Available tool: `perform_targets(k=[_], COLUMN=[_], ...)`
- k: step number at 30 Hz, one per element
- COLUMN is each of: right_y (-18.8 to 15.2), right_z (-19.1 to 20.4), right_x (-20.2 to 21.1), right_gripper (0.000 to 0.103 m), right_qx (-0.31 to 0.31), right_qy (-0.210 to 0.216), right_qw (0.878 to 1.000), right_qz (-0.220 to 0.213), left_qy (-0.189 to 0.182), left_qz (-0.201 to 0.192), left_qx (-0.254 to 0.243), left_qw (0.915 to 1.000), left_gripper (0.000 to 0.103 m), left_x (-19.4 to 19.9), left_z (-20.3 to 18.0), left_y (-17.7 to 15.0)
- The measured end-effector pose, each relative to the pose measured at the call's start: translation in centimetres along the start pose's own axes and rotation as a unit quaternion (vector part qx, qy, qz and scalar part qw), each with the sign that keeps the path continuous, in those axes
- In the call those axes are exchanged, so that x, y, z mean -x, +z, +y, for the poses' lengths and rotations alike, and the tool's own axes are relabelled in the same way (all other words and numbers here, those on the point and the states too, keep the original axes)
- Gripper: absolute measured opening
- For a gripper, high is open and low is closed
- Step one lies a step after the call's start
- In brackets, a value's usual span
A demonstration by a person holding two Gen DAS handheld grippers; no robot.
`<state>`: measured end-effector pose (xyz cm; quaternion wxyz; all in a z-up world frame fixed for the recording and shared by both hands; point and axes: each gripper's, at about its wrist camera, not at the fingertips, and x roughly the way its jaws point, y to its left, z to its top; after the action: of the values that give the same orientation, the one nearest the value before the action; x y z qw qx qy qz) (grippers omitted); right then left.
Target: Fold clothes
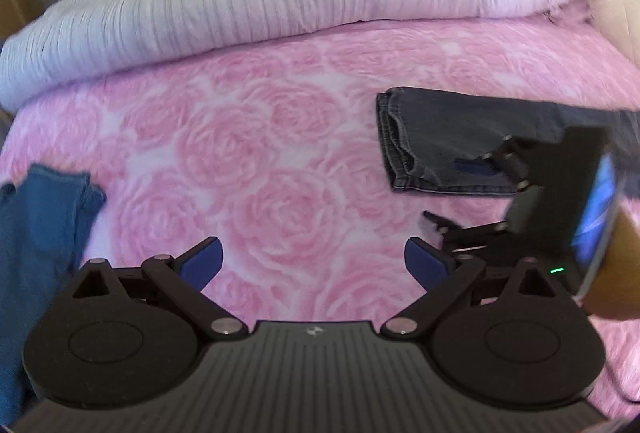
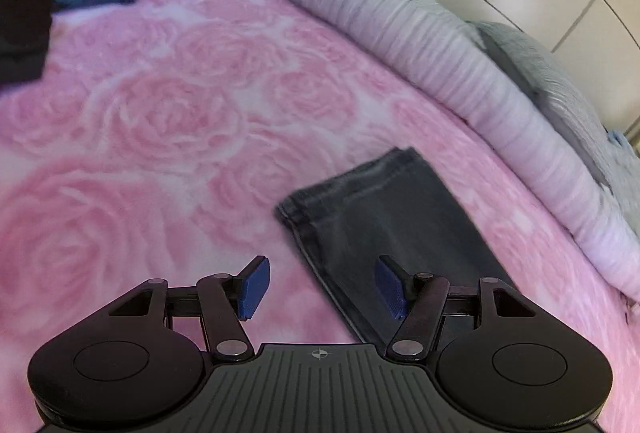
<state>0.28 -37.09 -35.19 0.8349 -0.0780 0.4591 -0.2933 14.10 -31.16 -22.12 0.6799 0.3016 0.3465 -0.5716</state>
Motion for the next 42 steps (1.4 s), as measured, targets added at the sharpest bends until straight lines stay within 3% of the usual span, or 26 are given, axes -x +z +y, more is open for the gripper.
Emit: perform_targets(k=[6, 8, 9, 10, 12, 16, 18, 21, 24, 25, 27, 30, 31, 34, 37, 42], right_y=[0.4, 0.6, 0.9, 1.1, 1.4, 2.3, 2.1, -0.6, -6.1, -9.4, -16.0, -26.0, -30.0, -38.9, -42.2, -42.8], right_z=[2.5, 2.8, 2.7, 2.4, 1.2, -3.9, -8.5, -16.5, -24.4, -26.2, -29.7, -34.9, -35.2, -34.9, -34.6, -36.5], right_x=[-3.3, -4.1, -4.5, -4.4, -3.5, 0.6, 3.8, 10.0, 16.9, 17.8, 19.5, 22.0, 21.3, 17.5, 15.8, 16.2], right_gripper=[0.062, 0.05, 0.034, 0.024, 0.017, 0.015, 0.014, 0.014, 0.014, 0.014, 0.014, 0.014, 0.014, 0.014, 0.014, 0.013], right_qx=[0.066, 0.072, 0.07, 0.057, 0.024, -0.072, -0.152, -0.268, -0.368, -0.413, -0.5, -0.621, -0.665, -0.75, -0.764, -0.749], right_qy=[-0.061, -0.071, -0.072, -0.072, -0.069, -0.041, -0.025, -0.028, -0.058, -0.067, -0.085, -0.11, -0.108, -0.077, -0.043, -0.021], right_qw=[0.995, 0.993, 0.994, 0.994, 0.996, 0.992, 0.981, 0.948, 0.903, 0.882, 0.834, 0.747, 0.712, 0.642, 0.631, 0.642], right_qz=[-0.045, -0.053, -0.052, -0.052, -0.057, -0.094, -0.122, -0.17, -0.215, -0.216, -0.217, -0.213, -0.199, -0.141, -0.126, -0.161], left_qy=[-0.001, -0.002, -0.005, -0.009, -0.013, -0.028, -0.045, -0.076, -0.12, -0.134, -0.163, -0.195, -0.204, -0.223, -0.222, -0.219], left_qz=[0.005, 0.008, 0.008, 0.007, 0.005, -0.003, -0.018, -0.045, -0.071, -0.077, -0.087, -0.085, -0.082, -0.054, -0.03, -0.022], left_qx=[0.002, -0.004, -0.011, -0.023, -0.061, -0.132, -0.167, -0.202, -0.232, -0.243, -0.278, -0.317, -0.327, -0.338, -0.353, -0.372], left_qw=[1.0, 1.0, 0.9999, 0.9997, 0.998, 0.9908, 0.9848, 0.9755, 0.9627, 0.9577, 0.9428, 0.9245, 0.9189, 0.9126, 0.9083, 0.9018], left_gripper=[0.096, 0.096, 0.096, 0.096, 0.096, 0.096, 0.096, 0.096, 0.096, 0.096, 0.096, 0.096, 0.096, 0.095, 0.095, 0.095], left_x=[-1.6, -1.9, -2.0, -2.0, -2.3, -3.1, -3.3, -3.2, -3.0, -3.1, -3.5, -5.0, -5.6, -8.2, -10.6, -11.9], left_z=[1.5, 1.8, 1.8, 1.7, 0.9, -2.1, -5.0, -10.4, -17.6, -20.0, -25.5, -32.4, -34.6, -39.7, -43.1, -45.8], left_y=[-0.8, -0.7, -0.7, -0.5, -0.1, 1.5, 3.1, 5.9, 8.5, 9.1, 9.9, 10.0, 9.9, 9.6, 9.6, 9.7])
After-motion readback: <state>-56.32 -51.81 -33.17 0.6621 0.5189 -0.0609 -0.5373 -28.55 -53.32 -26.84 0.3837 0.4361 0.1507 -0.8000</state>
